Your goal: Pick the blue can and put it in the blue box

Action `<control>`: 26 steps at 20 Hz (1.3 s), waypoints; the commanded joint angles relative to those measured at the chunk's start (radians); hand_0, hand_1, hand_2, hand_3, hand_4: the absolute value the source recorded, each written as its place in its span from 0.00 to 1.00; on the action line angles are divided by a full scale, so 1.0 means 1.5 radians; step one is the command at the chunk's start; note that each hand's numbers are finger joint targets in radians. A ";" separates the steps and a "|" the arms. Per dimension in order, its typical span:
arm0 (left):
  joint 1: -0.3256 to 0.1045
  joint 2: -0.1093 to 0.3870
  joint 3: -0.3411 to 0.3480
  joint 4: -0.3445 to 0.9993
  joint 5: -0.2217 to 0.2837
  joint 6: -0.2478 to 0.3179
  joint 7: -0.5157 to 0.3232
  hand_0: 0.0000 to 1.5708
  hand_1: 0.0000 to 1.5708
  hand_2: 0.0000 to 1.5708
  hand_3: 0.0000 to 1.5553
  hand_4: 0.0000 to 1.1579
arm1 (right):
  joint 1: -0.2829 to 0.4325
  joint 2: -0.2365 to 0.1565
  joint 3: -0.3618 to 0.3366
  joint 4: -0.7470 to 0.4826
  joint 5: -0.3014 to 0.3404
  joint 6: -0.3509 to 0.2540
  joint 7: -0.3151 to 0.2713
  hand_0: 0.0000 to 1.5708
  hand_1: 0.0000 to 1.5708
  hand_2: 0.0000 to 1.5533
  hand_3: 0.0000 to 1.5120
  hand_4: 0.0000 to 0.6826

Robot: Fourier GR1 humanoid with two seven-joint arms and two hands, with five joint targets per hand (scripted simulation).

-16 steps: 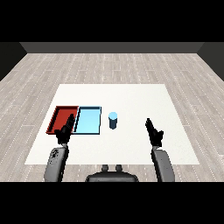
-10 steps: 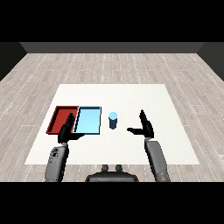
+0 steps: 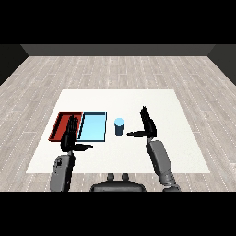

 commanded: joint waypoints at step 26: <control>0.008 -0.033 -0.006 -0.005 -0.012 0.009 -0.041 0.00 0.00 0.00 0.00 0.00 | -0.076 0.006 0.071 0.165 -0.160 -0.046 -0.096 0.00 0.00 0.00 0.00 0.00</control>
